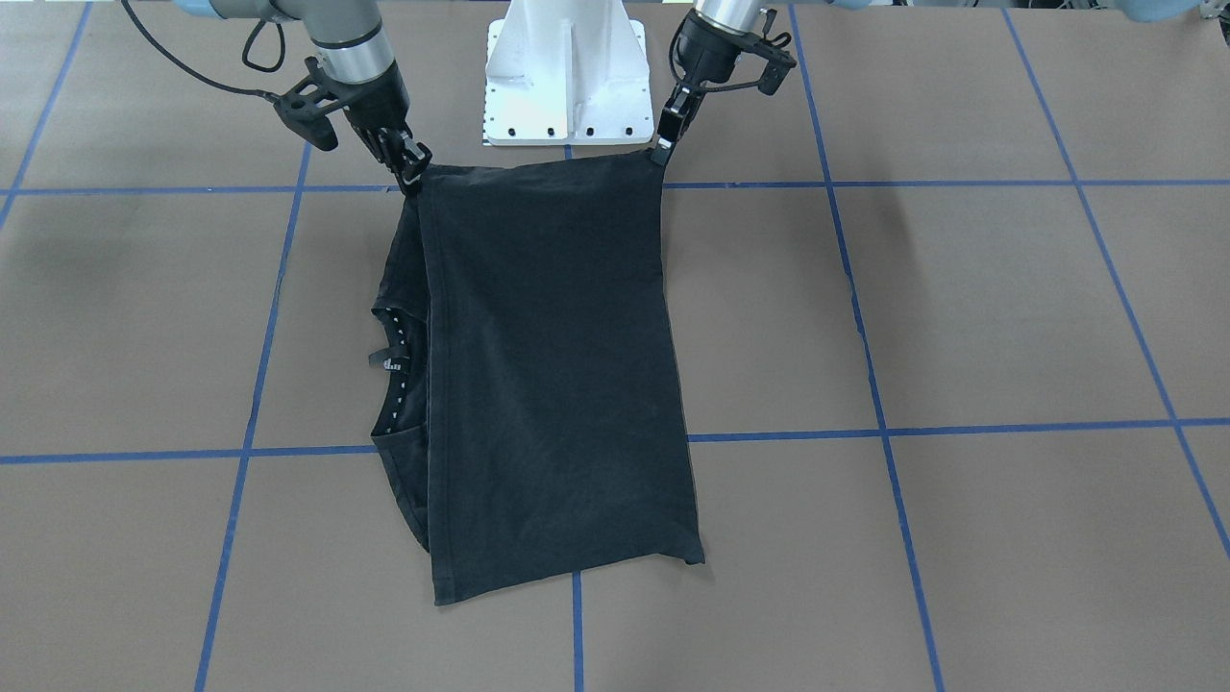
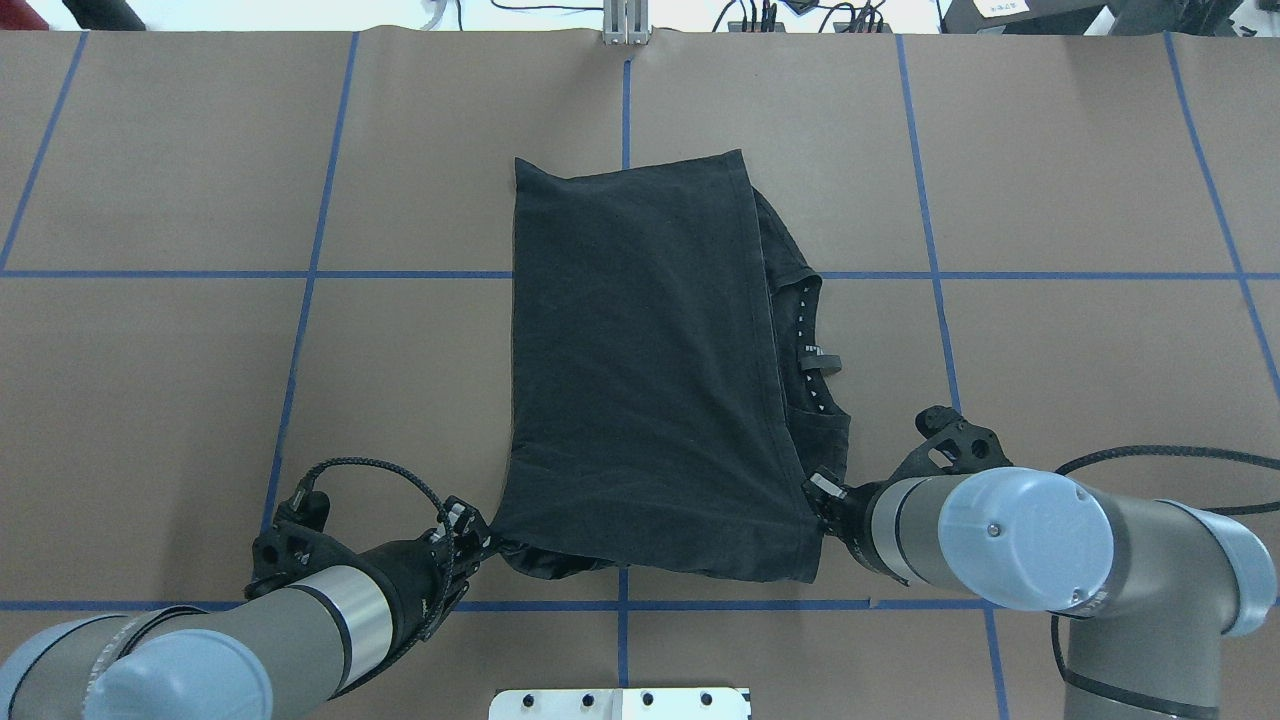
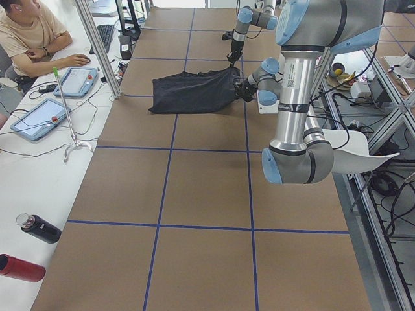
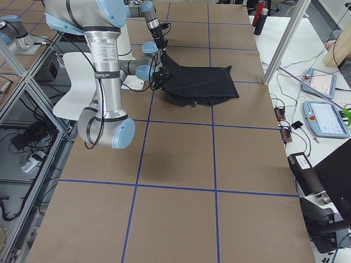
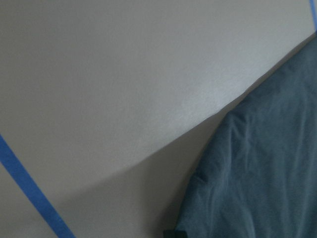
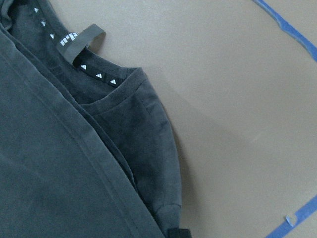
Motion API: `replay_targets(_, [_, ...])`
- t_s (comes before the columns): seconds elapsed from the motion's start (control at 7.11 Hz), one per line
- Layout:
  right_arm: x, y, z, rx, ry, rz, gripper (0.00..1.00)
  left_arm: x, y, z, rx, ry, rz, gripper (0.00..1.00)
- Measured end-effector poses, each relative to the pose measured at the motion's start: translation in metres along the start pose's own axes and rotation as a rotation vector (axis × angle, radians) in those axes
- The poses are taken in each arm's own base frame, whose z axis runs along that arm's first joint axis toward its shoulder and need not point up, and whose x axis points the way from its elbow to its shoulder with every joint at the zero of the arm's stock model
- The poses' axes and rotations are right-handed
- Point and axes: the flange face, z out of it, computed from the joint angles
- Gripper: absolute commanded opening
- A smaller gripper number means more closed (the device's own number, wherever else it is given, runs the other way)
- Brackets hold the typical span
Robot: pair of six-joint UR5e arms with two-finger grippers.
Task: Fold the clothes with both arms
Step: 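Grasp both near corners of the shirt with the left and right grippers, then lift the near edge with both grippers and fold it toward the far edge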
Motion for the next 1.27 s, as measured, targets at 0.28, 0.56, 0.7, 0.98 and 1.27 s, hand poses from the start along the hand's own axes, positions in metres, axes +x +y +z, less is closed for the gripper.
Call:
replay_targets(0.28, [-0.002,-0.005,-0.028,-0.109,0.020,0.032,0.00,0.017,0.012,-0.021,-0.038,0.028,-0.051,0.00])
replay_targets(0.56, [-0.017,-0.030,-0.052,-0.179,0.037,0.281,0.00,0.026,0.020,-0.027,-0.042,0.030,-0.141,0.00])
replay_targets(0.7, [-0.025,-0.041,-0.061,-0.184,0.029,0.412,0.00,0.028,0.020,-0.027,-0.032,0.027,-0.175,0.00])
replay_targets(0.98, [-0.038,-0.070,-0.071,-0.160,0.003,0.613,0.00,0.041,0.016,-0.026,-0.018,0.042,-0.260,0.00])
replay_targets(1.27, [-0.064,-0.106,-0.072,-0.139,-0.023,0.710,0.00,0.075,-0.006,-0.017,0.036,0.091,-0.237,0.00])
